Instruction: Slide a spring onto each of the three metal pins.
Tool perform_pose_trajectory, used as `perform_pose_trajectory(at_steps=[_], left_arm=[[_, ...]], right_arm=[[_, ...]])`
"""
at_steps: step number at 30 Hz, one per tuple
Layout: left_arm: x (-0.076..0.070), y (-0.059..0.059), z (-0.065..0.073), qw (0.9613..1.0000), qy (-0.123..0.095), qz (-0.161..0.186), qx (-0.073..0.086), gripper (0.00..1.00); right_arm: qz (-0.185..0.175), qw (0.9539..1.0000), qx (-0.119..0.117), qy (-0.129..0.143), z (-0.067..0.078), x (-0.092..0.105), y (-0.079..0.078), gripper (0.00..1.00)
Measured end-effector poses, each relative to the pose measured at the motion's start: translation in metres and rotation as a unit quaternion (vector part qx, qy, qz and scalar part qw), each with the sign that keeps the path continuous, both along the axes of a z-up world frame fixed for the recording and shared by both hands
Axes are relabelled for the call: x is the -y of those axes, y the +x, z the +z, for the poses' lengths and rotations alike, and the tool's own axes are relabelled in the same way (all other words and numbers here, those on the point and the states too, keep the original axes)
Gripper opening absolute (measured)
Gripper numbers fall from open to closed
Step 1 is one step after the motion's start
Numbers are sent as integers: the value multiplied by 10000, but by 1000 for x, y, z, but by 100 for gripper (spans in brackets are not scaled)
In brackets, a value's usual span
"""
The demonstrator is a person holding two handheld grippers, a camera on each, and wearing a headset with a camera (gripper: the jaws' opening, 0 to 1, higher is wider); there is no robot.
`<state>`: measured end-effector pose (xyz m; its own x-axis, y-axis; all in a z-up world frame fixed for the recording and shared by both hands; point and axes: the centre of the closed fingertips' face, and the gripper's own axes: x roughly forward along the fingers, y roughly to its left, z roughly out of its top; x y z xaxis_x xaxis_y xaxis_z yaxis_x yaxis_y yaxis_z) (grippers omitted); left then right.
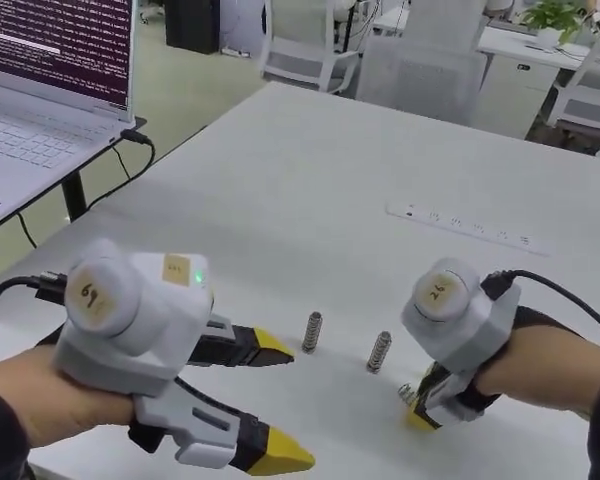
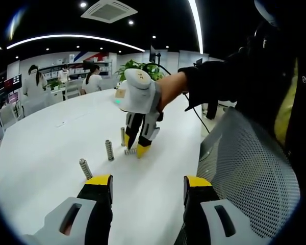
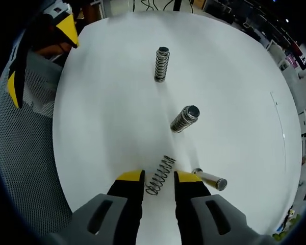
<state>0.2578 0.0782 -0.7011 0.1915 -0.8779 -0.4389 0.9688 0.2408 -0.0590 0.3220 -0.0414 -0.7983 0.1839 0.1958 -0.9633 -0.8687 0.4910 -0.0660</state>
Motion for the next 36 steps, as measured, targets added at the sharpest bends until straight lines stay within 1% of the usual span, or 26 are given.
perform_pose_trajectory(at_steps=[3,7,12,13,15,16,17,20,26,28,33,36], left_arm=[[0,-1,-1,10000,18,-5,-13,51],[0,-1,-1,10000,16,-5,-10,51],[1,-1,-1,10000,21,-9,-13,50],[1,-1,-1,10000,20,-6,-13,50],[0,0,-1,10000,22,0,-12,50],[0,0,-1,10000,23,1,-9,50],[0,0,-1,10000,24,0,-8,50],[1,0,-1,10000,26,-2,-2,50],[1,-1,-1,10000,47,-14,9,50],[1,-1,-1,10000,54,-19,27,50],[2,0,0,9999,90,-42,71,49],[4,-2,3,9997,173,-131,137,49]], right_arm=[[-48,10000,31,-24,1,5,-1,20],[-294,9995,8,67,1,9,-2,20],[-394,9992,-31,44,-2,15,-5,19],[-431,9990,-35,110,-1,14,-5,18],[-455,9989,-45,98,-1,15,-5,16],[-388,9992,-34,-31,-2,20,-5,14],[-357,9993,-15,-60,-2,20,-5,12],[-384,9992,-49,-23,-2,21,-7,10],[-215,9998,-43,-37,1,21,-11,10],[-136,9999,-48,9,5,18,-14,9],[55,10000,-34,-4,16,15,-20,9],[135,9998,-63,100,24,12,-25,9]])
